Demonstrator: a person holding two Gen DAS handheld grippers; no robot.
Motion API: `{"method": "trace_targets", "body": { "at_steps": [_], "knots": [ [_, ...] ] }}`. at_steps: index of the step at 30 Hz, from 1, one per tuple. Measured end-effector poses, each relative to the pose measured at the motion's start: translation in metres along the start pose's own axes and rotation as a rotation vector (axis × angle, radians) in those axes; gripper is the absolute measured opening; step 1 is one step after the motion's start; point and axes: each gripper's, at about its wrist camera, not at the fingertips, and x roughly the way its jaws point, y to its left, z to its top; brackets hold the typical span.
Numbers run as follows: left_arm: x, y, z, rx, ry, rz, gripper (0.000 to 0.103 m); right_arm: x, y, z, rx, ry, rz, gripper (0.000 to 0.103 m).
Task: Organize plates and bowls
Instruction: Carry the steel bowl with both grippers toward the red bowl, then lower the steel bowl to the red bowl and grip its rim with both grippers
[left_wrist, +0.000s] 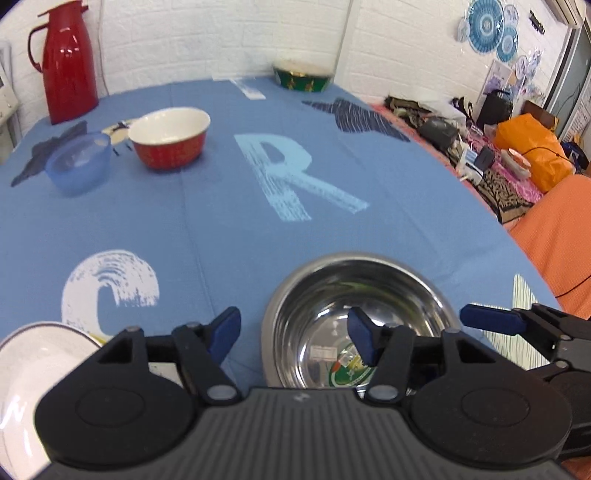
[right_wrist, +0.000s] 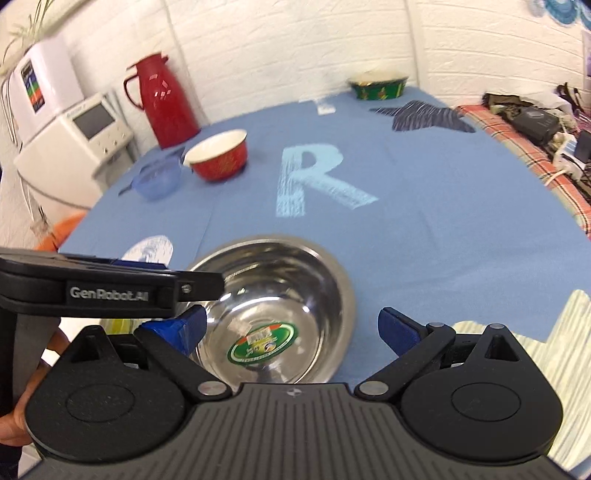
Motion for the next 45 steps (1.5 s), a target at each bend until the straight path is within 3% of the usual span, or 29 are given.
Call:
{"method": "trace_targets", "body": {
  "at_steps": [11,14,18,23,28,32,37,40,45],
  "knots": [
    [-0.023,0.008,0.001,0.014,-0.038,0.033,0.062,-0.001,-0.008,0.009,0.08,0.012,0.065,0.087],
    [-0.021,0.016,0.002,0.009,-0.036,0.05,0.063,0.003,-0.003,0.02,0.076,0.028,0.065,0.087],
    [-0.012,0.029,0.007,-0.011,-0.015,0.064,0.063,0.0,0.003,0.037,0.042,-0.017,0.105,0.087],
    [-0.002,0.056,0.028,-0.05,0.004,0.061,0.063,0.011,0.01,0.084,-0.031,-0.049,0.1,0.087],
    [-0.002,0.108,0.057,-0.175,-0.025,0.102,0.064,0.058,0.026,0.135,-0.15,-0.025,0.056,0.087],
    [0.001,0.143,0.062,-0.251,-0.026,0.13,0.064,0.126,0.054,0.173,-0.218,0.05,0.059,0.087],
    [0.014,0.176,0.064,-0.331,0.026,0.145,0.064,0.219,0.081,0.208,-0.264,0.171,0.0,0.087],
    [0.024,0.187,0.083,-0.41,0.028,0.083,0.064,0.253,0.083,0.213,-0.282,0.228,-0.036,0.087],
    [0.054,0.197,0.116,-0.664,0.039,-0.002,0.064,0.266,0.077,0.215,-0.309,0.247,-0.05,0.087]
  ]
}}
